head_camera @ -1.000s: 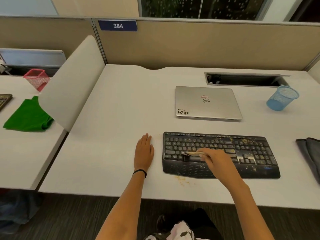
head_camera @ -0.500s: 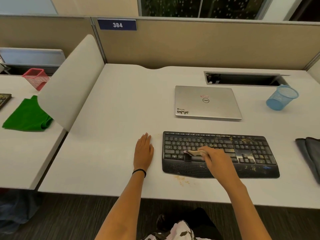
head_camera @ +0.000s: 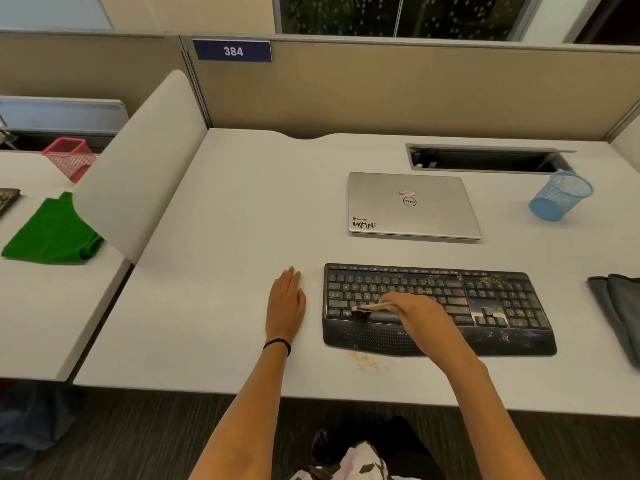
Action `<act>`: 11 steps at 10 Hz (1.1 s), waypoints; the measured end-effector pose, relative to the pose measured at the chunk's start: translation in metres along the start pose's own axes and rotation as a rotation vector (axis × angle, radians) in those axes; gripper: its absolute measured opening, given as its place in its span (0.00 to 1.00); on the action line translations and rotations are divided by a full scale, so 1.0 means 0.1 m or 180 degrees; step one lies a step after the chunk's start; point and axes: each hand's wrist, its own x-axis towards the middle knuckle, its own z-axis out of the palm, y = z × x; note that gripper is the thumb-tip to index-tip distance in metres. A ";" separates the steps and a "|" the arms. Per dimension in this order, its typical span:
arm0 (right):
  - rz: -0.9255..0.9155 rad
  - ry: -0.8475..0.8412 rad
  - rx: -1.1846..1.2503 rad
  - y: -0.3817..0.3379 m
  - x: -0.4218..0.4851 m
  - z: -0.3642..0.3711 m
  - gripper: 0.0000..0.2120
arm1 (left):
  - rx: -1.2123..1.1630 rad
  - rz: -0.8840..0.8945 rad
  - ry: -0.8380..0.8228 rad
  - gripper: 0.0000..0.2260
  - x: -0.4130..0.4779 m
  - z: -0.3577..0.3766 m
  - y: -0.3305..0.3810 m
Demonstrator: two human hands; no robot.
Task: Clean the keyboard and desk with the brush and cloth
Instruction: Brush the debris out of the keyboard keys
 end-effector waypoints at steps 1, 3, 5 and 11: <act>0.0094 0.0063 -0.0033 0.08 -0.03 0.01 0.18 | -0.0010 -0.0013 -0.0004 0.20 0.00 -0.01 0.01; 0.0108 0.0111 0.0154 0.07 -0.05 -0.01 0.15 | -0.0015 0.0004 -0.0015 0.19 0.01 -0.01 0.00; -0.0052 0.0022 0.0202 0.00 0.01 0.02 0.16 | -0.0027 0.0021 -0.0010 0.19 0.01 -0.02 0.02; -0.0151 -0.0261 0.0725 0.15 -0.17 -0.16 0.11 | -0.0031 0.0012 -0.0013 0.19 0.00 -0.03 0.03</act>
